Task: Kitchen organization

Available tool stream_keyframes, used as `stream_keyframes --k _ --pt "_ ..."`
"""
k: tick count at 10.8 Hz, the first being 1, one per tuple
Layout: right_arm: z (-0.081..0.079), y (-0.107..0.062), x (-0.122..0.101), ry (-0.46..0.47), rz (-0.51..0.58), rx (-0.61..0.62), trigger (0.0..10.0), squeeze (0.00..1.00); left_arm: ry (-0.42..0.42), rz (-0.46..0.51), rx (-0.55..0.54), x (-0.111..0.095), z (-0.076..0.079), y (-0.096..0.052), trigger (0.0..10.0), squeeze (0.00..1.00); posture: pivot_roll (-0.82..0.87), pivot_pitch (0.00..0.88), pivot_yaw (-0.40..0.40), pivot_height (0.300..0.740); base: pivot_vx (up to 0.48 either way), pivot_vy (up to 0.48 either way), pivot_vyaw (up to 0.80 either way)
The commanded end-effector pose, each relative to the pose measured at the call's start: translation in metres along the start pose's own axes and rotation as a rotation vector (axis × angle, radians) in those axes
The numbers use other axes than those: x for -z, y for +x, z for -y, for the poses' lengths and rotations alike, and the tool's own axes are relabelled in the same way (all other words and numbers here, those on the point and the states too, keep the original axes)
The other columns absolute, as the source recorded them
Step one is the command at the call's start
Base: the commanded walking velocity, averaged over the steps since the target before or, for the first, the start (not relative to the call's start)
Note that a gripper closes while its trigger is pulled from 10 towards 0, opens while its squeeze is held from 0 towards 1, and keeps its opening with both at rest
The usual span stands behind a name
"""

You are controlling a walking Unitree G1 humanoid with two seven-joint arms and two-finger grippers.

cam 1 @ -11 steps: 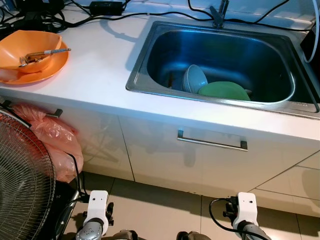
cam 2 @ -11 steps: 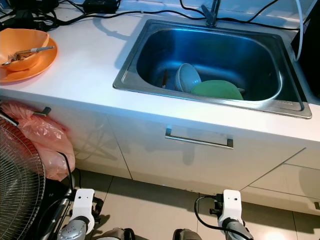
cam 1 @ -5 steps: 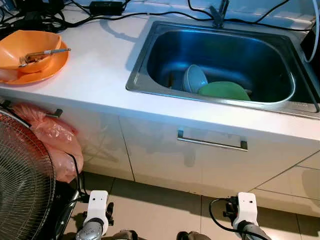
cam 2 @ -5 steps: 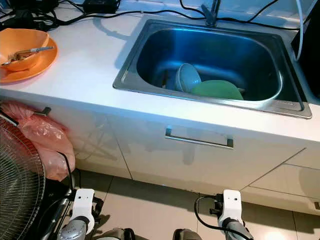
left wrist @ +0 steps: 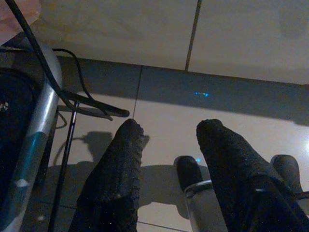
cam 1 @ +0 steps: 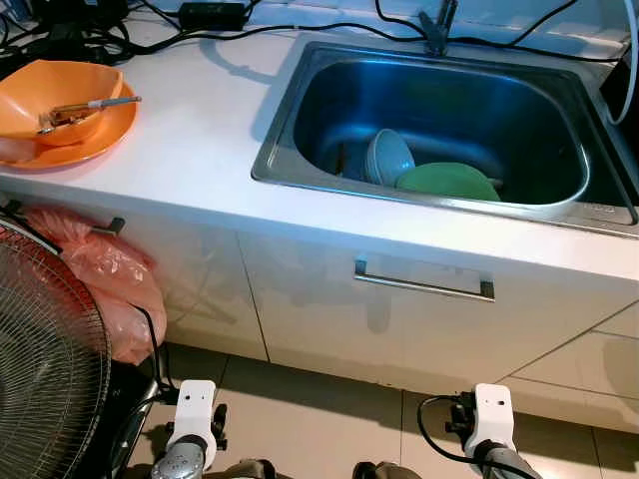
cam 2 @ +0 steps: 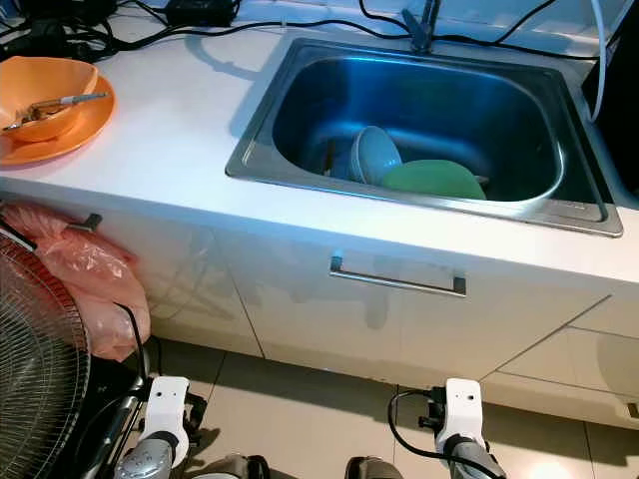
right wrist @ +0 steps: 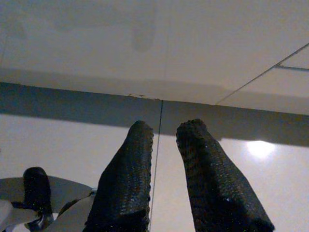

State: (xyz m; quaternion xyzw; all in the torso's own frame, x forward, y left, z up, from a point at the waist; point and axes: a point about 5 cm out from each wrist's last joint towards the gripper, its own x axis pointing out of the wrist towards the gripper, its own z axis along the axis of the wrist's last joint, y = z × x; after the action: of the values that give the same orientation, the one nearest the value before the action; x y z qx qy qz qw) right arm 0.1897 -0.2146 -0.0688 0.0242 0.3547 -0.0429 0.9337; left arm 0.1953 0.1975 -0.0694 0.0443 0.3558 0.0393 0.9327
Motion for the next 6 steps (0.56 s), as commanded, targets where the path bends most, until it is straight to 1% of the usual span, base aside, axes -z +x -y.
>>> stream_keyframes --k 1,6 --pt "0.0017 -0.0011 0.0037 0.002 -0.021 -0.001 10.0 0.00 0.022 -0.024 -0.017 0.0035 -0.0034 -0.0006 10.0 0.00 0.03 0.146 -0.004 0.740 0.000 0.000 0.00" --pt "0.0018 -0.0009 0.0034 0.002 -0.022 0.000 10.0 0.00 0.023 -0.022 -0.015 0.0033 -0.0027 -0.0006 10.0 0.00 0.03 0.147 -0.005 0.740 0.000 0.000 0.00"
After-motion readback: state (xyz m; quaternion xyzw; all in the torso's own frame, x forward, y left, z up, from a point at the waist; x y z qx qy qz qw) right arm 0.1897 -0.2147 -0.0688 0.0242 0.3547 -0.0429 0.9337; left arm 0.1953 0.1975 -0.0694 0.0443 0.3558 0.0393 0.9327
